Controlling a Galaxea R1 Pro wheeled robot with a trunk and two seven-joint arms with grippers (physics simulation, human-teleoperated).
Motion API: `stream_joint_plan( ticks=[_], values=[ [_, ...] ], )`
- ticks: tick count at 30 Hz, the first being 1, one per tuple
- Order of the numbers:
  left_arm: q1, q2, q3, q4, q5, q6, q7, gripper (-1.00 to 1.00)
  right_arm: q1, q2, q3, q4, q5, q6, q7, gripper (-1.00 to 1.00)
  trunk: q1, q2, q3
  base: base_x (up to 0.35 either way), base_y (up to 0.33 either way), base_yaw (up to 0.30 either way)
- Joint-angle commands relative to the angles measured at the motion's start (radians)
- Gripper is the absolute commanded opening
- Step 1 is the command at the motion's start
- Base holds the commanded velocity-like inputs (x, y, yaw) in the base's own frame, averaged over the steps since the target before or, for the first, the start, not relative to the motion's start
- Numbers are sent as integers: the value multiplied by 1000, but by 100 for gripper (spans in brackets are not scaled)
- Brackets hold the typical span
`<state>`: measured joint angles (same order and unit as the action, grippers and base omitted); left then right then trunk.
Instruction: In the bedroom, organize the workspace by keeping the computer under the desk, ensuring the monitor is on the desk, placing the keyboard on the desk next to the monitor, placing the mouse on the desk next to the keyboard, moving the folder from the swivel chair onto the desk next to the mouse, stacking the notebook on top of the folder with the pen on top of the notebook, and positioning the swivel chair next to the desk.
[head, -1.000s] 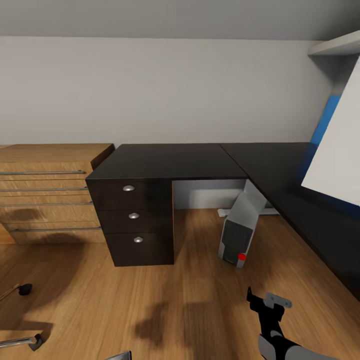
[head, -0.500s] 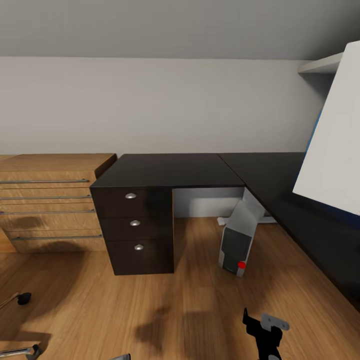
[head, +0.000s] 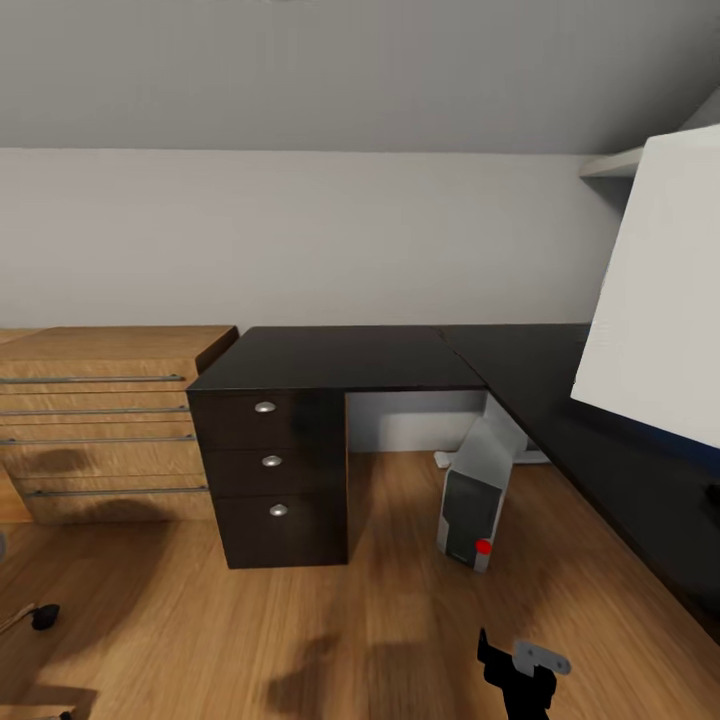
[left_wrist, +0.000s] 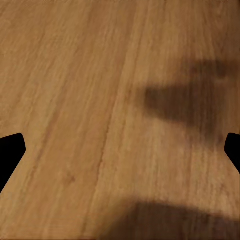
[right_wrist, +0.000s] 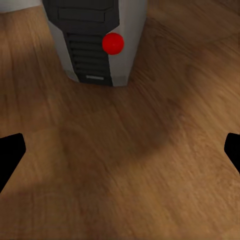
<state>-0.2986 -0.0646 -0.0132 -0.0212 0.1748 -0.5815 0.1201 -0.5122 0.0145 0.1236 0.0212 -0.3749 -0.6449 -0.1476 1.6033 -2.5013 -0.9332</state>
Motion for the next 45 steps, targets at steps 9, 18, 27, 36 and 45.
stream_joint_plan(
  ticks=[9, 18, 27, 36, 45],
  values=[
    [-1, 3, -2, 1, 4, 26, 4, 100, 0, 13, 7, 2, -2, -5, -4, 100, -11, 15, 32, 0, 0, 0],
    [-1, 2, -4, 1, 3, 27, 2, 100, 1, 13, 7, 2, -2, -4, -4, 100, -46, 78, 61, 0, 0, 0],
    [-1, 2, -4, 1, 3, 28, 1, 100, 1, 14, 7, 2, -2, -3, -4, 100, -80, 141, 88, -1, 0, 0],
    [-1, 2, -4, 1, 3, 28, 1, 100, 1, 16, 8, 2, -2, -2, -4, 100, -115, 204, 107, -128, 0, 17],
    [-1, 2, -4, 1, 3, 29, 1, 100, 1, 16, 8, 2, -2, 0, -4, 100, -149, 267, 122, -292, 0, 62]
  ],
)
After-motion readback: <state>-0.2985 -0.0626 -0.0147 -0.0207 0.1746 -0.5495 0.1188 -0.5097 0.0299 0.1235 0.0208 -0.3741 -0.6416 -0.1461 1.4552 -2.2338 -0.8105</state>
